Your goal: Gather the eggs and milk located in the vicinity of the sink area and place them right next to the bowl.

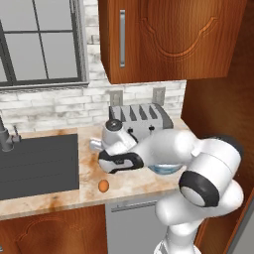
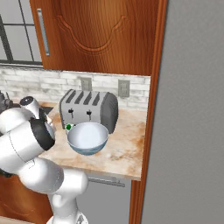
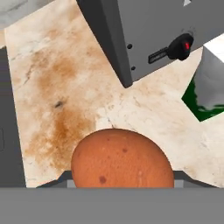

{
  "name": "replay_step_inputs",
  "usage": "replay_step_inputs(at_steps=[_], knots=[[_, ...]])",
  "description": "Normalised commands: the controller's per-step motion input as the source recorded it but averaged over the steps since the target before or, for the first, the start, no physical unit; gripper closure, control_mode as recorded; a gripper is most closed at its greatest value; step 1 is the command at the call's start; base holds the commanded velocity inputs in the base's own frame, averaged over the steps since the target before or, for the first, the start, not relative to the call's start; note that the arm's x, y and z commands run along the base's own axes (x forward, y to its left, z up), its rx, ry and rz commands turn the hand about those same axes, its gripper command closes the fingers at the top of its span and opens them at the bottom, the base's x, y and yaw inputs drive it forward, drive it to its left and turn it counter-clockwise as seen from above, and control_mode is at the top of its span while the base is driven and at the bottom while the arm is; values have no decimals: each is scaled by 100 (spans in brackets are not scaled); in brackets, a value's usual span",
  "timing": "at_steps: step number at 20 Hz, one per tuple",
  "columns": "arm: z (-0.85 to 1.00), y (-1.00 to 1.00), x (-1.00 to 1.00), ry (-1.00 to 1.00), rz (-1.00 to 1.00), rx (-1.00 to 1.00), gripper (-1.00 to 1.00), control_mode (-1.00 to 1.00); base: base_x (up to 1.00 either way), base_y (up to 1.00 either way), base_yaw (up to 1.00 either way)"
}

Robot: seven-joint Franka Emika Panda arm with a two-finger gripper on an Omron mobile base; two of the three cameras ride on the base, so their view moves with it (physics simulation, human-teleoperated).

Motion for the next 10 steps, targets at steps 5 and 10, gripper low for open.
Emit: replay_step_inputs(at_steps=[5,10], knots=[[74,0,-37,-5,0,0,100,-100,0,0,0],[83,0,-40,-1,5,0,100,-100,0,0,0]])
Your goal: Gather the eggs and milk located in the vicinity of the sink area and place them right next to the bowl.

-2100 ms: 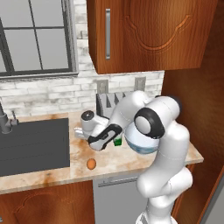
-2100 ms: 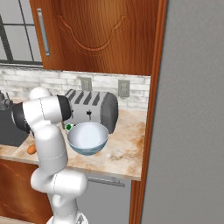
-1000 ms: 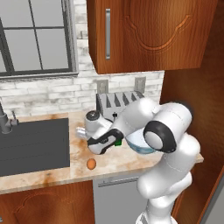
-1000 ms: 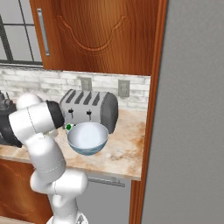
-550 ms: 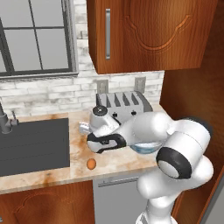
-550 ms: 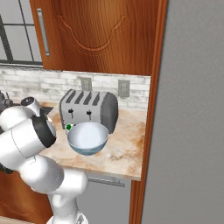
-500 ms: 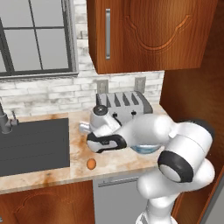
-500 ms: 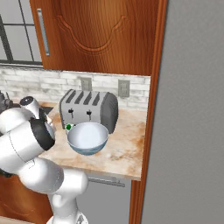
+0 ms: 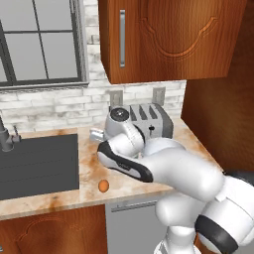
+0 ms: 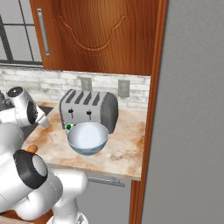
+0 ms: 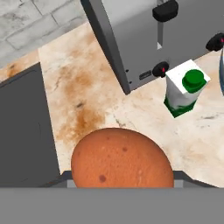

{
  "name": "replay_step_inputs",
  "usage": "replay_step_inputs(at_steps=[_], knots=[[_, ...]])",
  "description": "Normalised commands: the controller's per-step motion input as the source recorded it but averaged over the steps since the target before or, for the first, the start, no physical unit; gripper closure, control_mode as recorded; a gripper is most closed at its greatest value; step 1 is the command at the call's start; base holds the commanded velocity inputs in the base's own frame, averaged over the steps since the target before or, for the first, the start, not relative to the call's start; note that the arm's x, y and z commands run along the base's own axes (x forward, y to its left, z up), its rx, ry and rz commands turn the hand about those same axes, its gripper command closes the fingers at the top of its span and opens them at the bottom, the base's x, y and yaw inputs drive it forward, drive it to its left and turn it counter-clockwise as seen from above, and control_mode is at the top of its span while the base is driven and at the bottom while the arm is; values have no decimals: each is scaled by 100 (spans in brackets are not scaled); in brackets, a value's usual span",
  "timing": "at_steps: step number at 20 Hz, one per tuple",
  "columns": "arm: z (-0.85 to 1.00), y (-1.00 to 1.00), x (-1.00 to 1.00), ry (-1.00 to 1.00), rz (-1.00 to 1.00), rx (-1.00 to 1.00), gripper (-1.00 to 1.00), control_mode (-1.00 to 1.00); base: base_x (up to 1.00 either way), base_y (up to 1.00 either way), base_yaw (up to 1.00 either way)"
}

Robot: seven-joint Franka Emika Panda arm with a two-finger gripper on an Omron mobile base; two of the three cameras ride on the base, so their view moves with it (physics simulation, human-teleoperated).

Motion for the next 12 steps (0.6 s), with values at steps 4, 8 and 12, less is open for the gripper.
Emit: replay_step_inputs(at_steps=[4,8,12], knots=[[67,-3,-55,0,13,-4,100,-100,0,0,0],[43,-21,-61,0,22,-14,100,-100,0,0,0],[21,-62,-68,0,33,-15,100,-100,0,0,0]])
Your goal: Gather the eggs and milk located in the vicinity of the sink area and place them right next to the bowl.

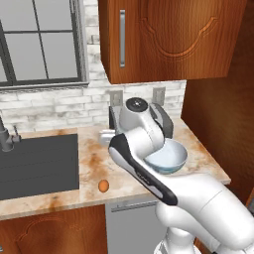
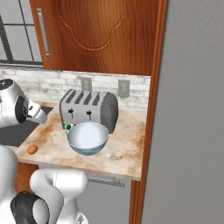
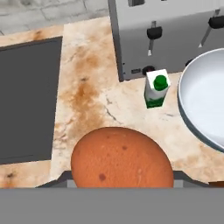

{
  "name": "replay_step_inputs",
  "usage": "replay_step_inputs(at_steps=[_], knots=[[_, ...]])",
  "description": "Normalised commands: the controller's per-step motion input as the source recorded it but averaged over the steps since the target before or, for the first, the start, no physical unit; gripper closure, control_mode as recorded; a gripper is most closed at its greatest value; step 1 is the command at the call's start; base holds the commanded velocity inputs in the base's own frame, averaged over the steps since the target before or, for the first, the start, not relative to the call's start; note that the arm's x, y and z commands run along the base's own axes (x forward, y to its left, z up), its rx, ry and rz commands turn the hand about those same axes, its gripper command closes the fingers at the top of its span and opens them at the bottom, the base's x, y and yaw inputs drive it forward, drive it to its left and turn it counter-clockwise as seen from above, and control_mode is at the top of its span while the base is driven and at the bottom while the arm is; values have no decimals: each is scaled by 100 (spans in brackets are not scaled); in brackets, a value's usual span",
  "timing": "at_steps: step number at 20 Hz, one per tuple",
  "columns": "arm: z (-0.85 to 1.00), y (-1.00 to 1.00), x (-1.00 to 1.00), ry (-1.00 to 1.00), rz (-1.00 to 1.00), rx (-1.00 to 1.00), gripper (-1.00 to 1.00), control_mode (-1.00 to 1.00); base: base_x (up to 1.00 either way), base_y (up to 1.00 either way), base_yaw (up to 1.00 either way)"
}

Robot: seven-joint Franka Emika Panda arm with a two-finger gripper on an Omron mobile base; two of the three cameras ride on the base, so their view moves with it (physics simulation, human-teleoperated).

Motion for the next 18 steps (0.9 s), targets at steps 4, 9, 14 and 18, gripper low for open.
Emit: replay_step_inputs(at_steps=[4,9,14,18], knots=[[14,-78,-63,0,40,-16,100,-100,0,0,0],[11,-78,-42,0,48,-21,100,-100,0,0,0],[5,-79,-29,0,52,-22,100,-100,0,0,0],[0,-62,-41,0,37,-23,100,-100,0,0,0]])
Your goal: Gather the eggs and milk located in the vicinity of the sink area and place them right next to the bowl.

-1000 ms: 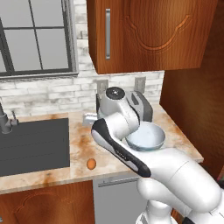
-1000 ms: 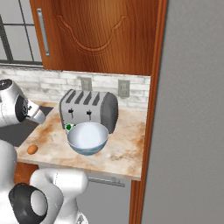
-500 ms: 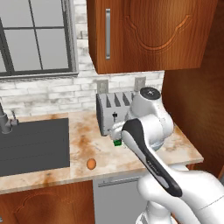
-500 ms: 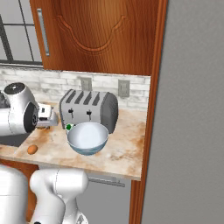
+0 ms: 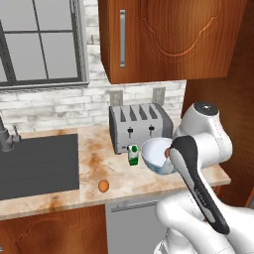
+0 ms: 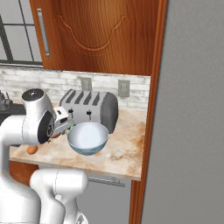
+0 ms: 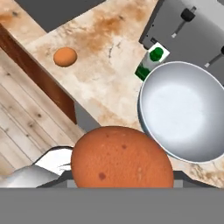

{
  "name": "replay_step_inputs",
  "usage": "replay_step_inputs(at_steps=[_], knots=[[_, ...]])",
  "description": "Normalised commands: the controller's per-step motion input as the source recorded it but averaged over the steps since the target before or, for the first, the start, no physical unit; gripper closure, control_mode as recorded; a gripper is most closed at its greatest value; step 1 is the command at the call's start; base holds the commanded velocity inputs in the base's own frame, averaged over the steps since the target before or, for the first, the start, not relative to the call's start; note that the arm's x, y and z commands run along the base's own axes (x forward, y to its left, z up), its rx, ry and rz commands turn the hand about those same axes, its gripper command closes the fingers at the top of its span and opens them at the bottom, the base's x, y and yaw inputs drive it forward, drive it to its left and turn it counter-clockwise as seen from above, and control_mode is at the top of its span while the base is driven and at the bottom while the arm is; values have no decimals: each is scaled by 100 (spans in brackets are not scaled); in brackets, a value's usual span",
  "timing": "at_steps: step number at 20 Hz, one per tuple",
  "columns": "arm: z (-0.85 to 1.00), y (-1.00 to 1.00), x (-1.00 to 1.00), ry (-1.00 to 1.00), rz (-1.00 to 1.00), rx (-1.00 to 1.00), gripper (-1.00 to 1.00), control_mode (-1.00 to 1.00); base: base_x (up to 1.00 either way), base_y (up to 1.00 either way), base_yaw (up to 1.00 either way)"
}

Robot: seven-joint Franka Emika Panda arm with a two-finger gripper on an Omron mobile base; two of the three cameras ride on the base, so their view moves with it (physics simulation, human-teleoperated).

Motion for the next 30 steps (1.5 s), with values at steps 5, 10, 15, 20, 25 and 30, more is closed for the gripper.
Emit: replay_step_inputs(at_steps=[5,10,15,20,25,30], knots=[[-3,-42,-13,1,11,-15,100,-100,0,0,0],[0,-61,0,2,0,-4,100,-100,0,0,0],[0,-53,0,0,-2,7,100,-100,0,0,0],[-1,-14,8,0,0,4,100,-100,0,0,0],[-15,-11,8,0,0,0,100,-100,0,0,0],[-25,-16,2,0,0,0,100,-100,0,0,0]])
